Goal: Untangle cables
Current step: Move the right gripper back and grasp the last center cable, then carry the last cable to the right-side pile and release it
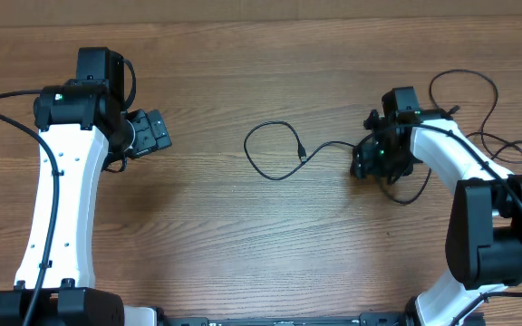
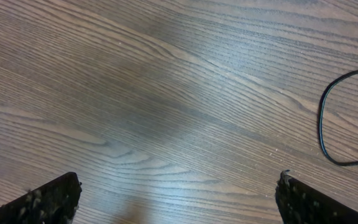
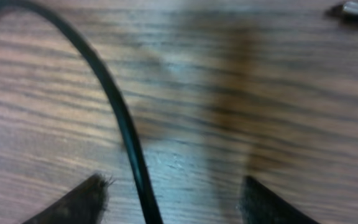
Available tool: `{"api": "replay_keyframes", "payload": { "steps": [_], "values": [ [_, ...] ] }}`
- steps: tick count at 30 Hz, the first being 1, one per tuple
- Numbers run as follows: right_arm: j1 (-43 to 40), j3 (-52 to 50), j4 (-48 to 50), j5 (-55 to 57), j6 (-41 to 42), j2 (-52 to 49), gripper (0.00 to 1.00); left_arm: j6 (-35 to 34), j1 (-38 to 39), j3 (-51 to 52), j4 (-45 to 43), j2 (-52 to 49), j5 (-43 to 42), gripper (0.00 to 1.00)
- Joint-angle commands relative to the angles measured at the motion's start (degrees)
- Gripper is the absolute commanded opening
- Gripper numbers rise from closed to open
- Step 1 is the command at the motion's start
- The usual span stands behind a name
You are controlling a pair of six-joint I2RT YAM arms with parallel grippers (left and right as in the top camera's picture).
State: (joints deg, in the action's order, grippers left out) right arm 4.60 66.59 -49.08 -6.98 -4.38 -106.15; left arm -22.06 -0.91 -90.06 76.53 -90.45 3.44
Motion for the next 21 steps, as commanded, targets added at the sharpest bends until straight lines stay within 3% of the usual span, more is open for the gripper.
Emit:
{"api": "replay_keyframes", "payload": {
  "steps": [1, 3, 4, 9, 21],
  "values": [
    [0.26, -1.07, 1.73, -2.1, 0.07, 0.22, 0.34, 0.68, -0.2, -0.68, -0.07, -0.35, -0.28, 1.0],
    [0.26, -0.74, 2.43, -2.05, 1.2, 0.24, 0.09, 0.68, -0.2, -0.68, -0.04, -0.35, -0.28, 1.0],
    [0.26, -0.35, 2.6, -2.08, 2.38, 0.24, 0.04, 0.68, -0.2, -0.68, -0.04, -0.35, -0.28, 1.0],
    [-0.98, 6.34, 1.36, -2.1, 10.49, 0.28, 0.04, 0.68, -0.2, -0.68, 0.0, -0.35, -0.31, 1.0],
    [-14.82, 49.99, -14.29, -2.1, 20.31, 0.76, 0.04, 0.68, -0.2, -0.68, 0.79, -0.35, -0.28, 1.0]
  ]
}}
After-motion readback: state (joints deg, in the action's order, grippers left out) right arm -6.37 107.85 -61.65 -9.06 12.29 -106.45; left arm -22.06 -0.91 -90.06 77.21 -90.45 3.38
